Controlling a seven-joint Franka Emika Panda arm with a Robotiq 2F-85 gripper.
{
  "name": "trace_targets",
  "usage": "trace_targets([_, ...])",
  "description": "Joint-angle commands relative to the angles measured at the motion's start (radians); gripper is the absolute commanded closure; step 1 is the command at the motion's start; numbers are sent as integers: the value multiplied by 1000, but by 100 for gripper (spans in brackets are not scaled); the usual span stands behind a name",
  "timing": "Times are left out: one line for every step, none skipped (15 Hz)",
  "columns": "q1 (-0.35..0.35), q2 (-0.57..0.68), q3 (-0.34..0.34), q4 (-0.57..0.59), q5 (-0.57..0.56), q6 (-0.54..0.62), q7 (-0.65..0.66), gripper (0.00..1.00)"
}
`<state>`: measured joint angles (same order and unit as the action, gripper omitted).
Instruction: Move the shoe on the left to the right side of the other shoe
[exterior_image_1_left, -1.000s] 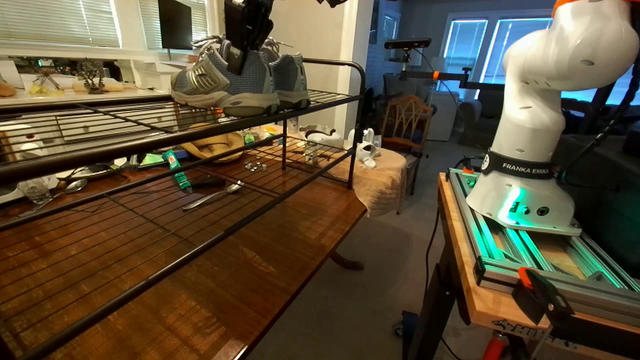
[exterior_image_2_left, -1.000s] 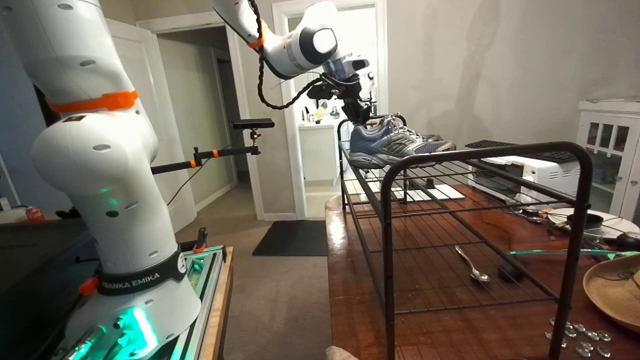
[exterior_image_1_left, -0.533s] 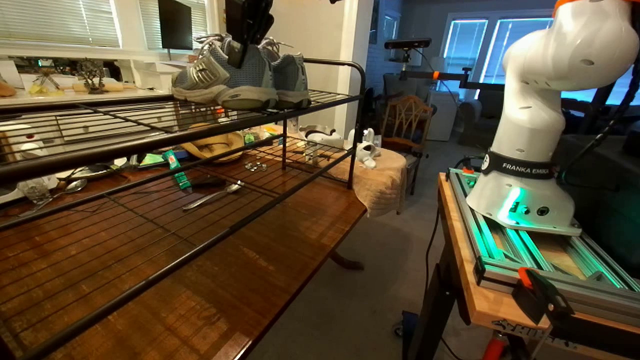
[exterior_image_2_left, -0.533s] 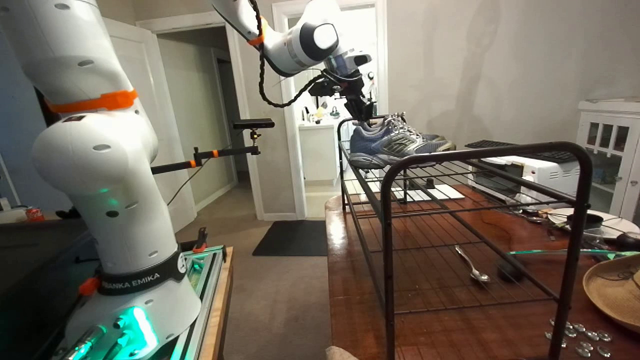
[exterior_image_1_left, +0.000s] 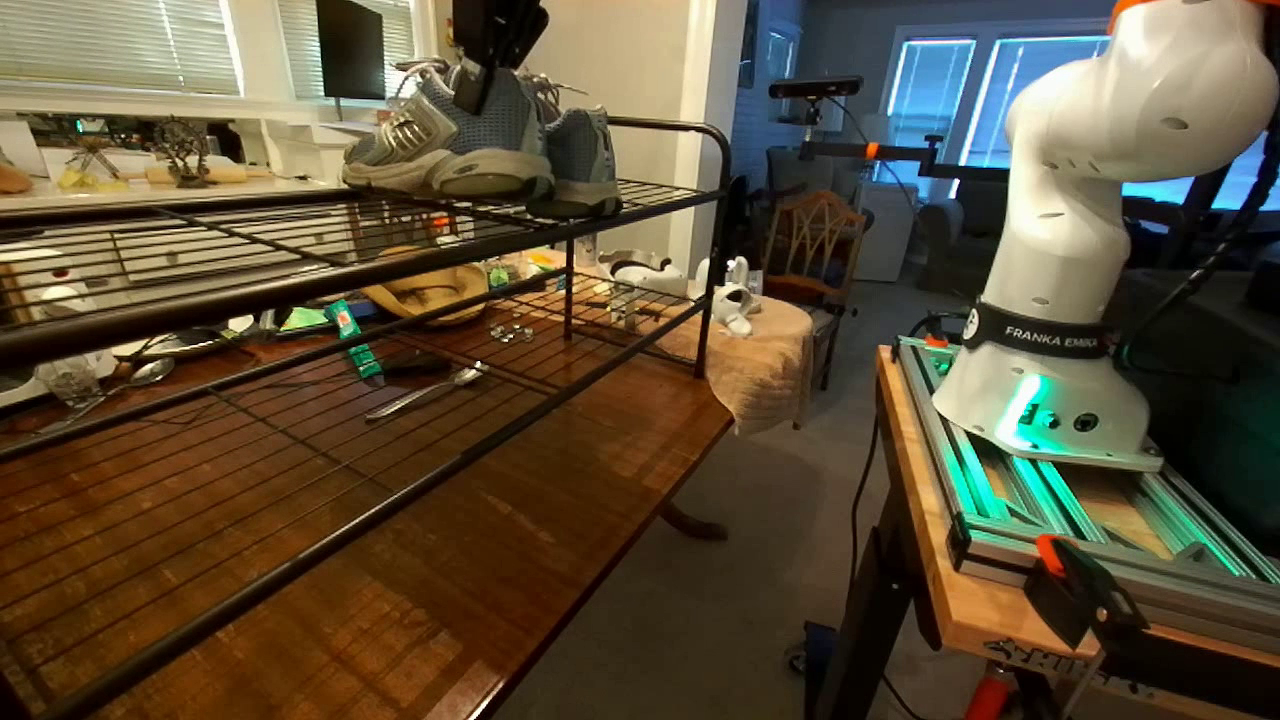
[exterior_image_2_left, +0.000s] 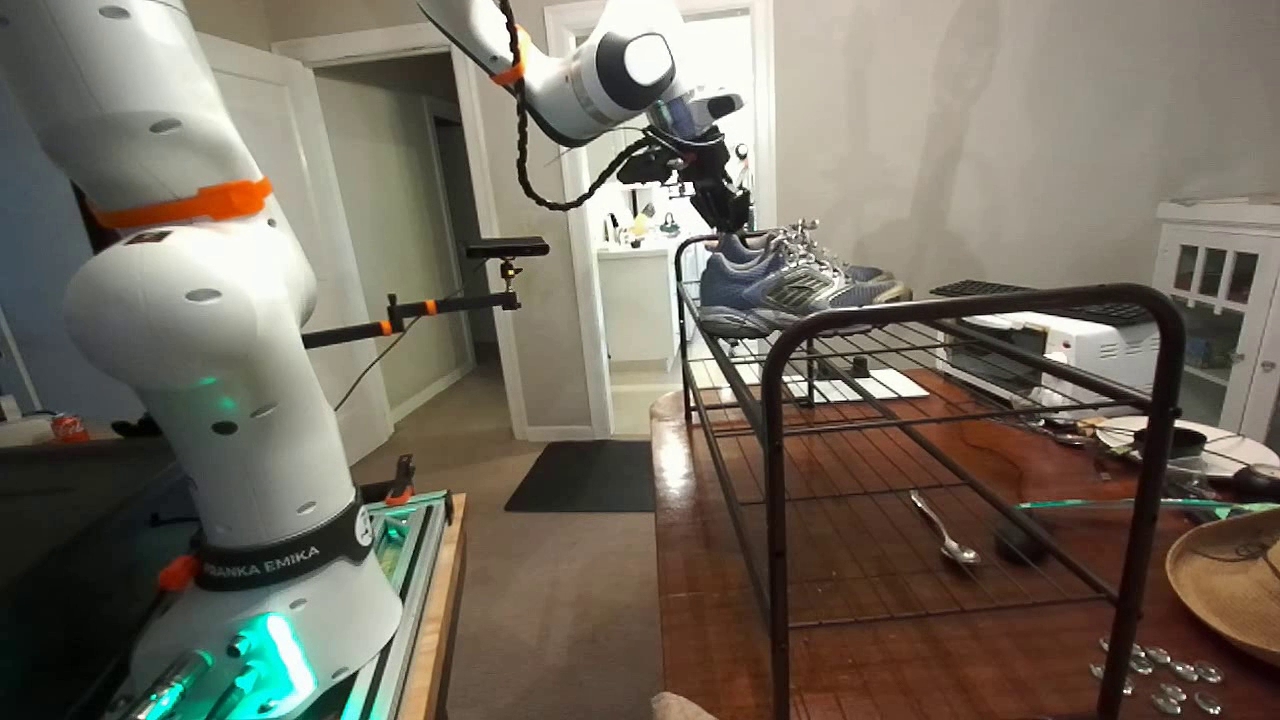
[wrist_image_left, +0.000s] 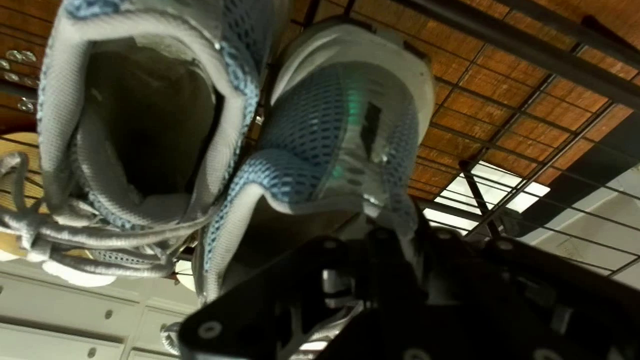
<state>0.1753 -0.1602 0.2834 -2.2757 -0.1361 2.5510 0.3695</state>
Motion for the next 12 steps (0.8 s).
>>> trace_targets([-8, -29, -1, 8, -46, 1, -7, 98])
trace_targets([-9, -31, 1, 10, -57, 2, -5, 98])
trace_targets([-11, -32, 2, 15, -67, 2, -5, 98])
trace_targets([-12, -33, 2, 18, -74, 2, -6, 98])
trace_targets([-14, -34, 4, 23, -88, 5, -3, 98])
trace_targets([-15, -34, 4, 29, -94, 5, -3, 98])
trace_targets([-16, -32, 4, 38, -101, 6, -5, 98])
trace_targets([-17, -32, 5, 44, -111, 7, -2, 98])
trace_targets([-18, -31, 4, 52, -116, 6, -3, 98])
trace_targets([-18, -31, 3, 61, -117, 3, -5, 98])
trace_targets([-19, -32, 2, 70, -120, 2, -5, 98])
trace_targets([-20, -33, 2, 77, -122, 1, -4, 98])
